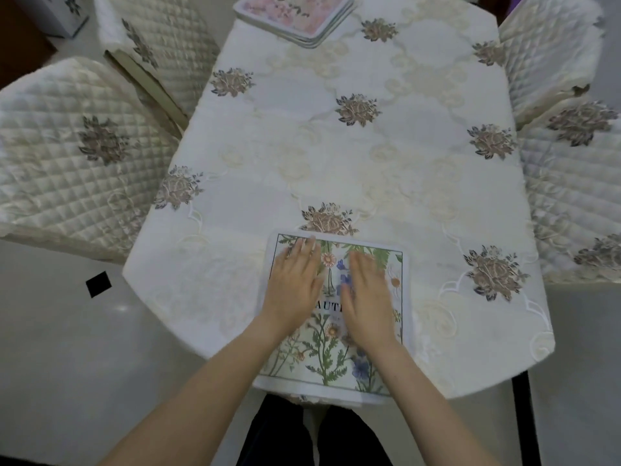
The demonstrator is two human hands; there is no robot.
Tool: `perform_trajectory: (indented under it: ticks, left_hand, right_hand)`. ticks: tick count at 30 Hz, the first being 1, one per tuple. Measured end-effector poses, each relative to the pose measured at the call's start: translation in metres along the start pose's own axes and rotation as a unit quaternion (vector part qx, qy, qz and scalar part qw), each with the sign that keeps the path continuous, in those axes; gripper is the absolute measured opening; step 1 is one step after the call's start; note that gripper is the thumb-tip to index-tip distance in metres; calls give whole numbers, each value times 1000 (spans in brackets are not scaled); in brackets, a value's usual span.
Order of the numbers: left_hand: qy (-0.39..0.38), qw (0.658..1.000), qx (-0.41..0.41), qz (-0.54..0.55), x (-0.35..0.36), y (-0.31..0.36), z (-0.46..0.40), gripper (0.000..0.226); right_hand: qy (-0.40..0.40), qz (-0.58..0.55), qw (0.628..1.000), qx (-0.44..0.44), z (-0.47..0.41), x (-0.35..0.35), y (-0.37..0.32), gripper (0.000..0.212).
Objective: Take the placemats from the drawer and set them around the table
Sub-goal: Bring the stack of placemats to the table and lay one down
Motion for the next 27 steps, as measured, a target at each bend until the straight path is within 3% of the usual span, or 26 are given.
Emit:
perform_trajectory:
  ticks: [4, 7, 19, 23, 25, 27]
  left_hand:
    - [-33, 999, 41, 4, 40, 5, -27, 58]
    - [-20, 999, 38, 2, 57, 0, -30, 60]
    - [-4, 999, -14, -41, 35, -84, -2, 59]
    - [-1, 996, -33, -81, 23, -72, -3, 61]
    - [-2, 997, -41, -61, 18, -47, 7, 61]
    - [-8, 1000, -10, -14, 19, -8, 29, 60]
  right_hand:
    - [-21, -25, 999, -16, -36, 43, -13, 56]
    - [-22, 26, 999, -28, -42, 59, 1, 56]
    - [11, 126, 991, 33, -19, 20, 96, 64]
    - [30, 125, 990, 61, -15, 11, 88, 67]
    - [68, 71, 989, 109, 2, 1, 78, 66]
    - [67, 18, 993, 91, 27, 0, 51, 65]
Point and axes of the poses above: each hand's wrist, its own z-axis away from the middle knuckle, its own x-axis out of the palm, y = z × x, the point moved 5 cm from there along -z, towards the middle knuckle, and after that the axes turned 6 degrees about y, right-handed, at the moved point
